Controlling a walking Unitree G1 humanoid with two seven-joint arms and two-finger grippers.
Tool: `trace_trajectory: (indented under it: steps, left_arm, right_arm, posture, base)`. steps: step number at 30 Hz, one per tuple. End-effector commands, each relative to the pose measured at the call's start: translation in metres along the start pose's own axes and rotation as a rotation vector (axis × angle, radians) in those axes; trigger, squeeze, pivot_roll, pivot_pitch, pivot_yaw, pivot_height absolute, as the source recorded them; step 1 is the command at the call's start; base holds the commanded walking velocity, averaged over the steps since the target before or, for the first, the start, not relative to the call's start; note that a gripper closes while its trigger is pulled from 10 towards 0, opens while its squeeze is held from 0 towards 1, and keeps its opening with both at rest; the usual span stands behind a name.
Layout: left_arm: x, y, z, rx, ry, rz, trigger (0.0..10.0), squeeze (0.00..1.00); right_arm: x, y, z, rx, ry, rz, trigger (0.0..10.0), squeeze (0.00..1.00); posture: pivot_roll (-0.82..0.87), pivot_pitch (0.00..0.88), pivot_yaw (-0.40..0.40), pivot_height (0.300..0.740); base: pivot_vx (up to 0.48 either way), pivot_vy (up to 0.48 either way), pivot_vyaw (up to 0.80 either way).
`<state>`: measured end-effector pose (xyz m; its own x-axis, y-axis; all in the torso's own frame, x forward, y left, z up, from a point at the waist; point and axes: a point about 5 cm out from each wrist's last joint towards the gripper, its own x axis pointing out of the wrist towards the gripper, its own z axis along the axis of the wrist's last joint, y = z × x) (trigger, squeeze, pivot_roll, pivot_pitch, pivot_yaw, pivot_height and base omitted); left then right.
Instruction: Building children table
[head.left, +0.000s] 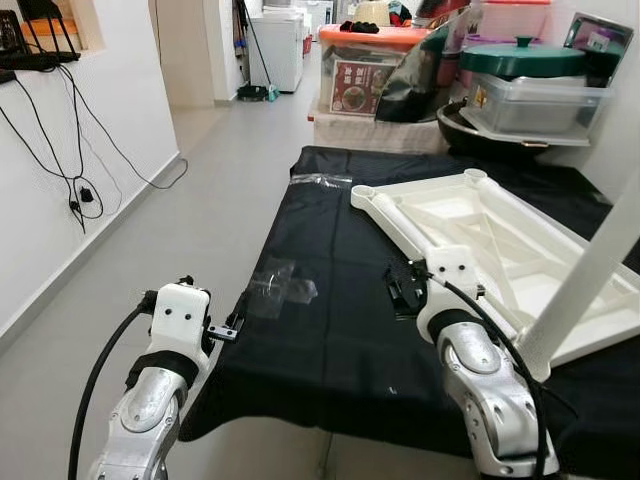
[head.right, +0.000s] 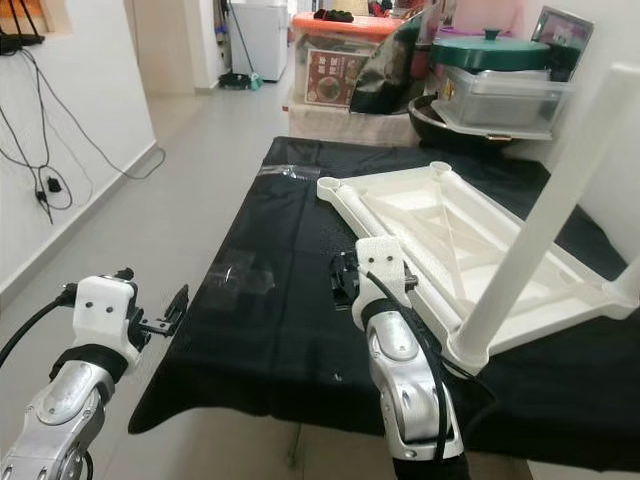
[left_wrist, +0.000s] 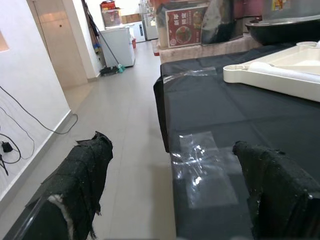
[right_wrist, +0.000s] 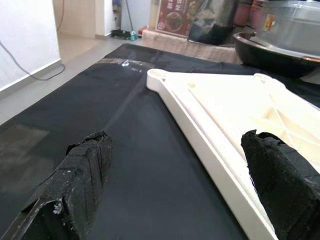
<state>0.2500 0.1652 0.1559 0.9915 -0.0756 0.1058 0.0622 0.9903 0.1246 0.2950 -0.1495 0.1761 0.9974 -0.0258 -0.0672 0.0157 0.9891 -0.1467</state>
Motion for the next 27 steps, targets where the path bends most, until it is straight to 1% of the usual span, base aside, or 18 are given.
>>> trace_trajectory:
  steps: [1,9,17,21,25,27]
  left_arm:
    - [-0.001,-0.004,0.0,-0.016,-0.001,-0.005,10.0,0.0]
    - [0.001,-0.001,0.0,-0.015,-0.004,-0.008,10.0,0.0]
    - [0.002,-0.006,-0.001,-0.022,-0.008,-0.017,10.0,0.0]
    - [0.004,-0.007,-0.001,-0.022,-0.011,-0.023,10.0,0.0]
    - [0.004,-0.007,-0.001,-0.021,-0.013,-0.024,10.0,0.0]
    - [0.005,-0.008,0.0,-0.021,-0.02,-0.021,10.0,0.0]
  right_arm:
    - [0.002,-0.005,0.0,0.008,-0.003,-0.025,10.0,0.0]
    - [0.002,-0.003,-0.002,0.002,0.001,-0.013,10.0,0.0]
    - [0.004,-0.007,-0.004,-0.024,0.006,0.017,10.0,0.0]
    - [0.01,-0.005,-0.002,-0.049,-0.006,0.058,10.0,0.0]
    - [0.012,-0.004,-0.002,-0.054,-0.008,0.068,10.0,0.0]
    - [0.016,0.002,-0.003,-0.061,-0.007,0.128,10.0,0.0]
  posture:
    - [0.03,0.0,-0.071,0.74]
    - [0.04,0.0,-0.076,0.74]
    - [0.04,0.0,-0.084,0.74]
    - [0.04,0.0,-0.089,0.74]
    - [0.04,0.0,-0.094,0.74]
    - [0.05,0.0,-0.096,0.74]
  base:
    - [0.334,0.0,0.0]
    - [0.333,0.0,0.0]
    - [0.331,0.0,0.0]
    - [0.332,0.0,0.0]
    - [0.334,0.0,0.0]
    - [0.332,0.0,0.0]
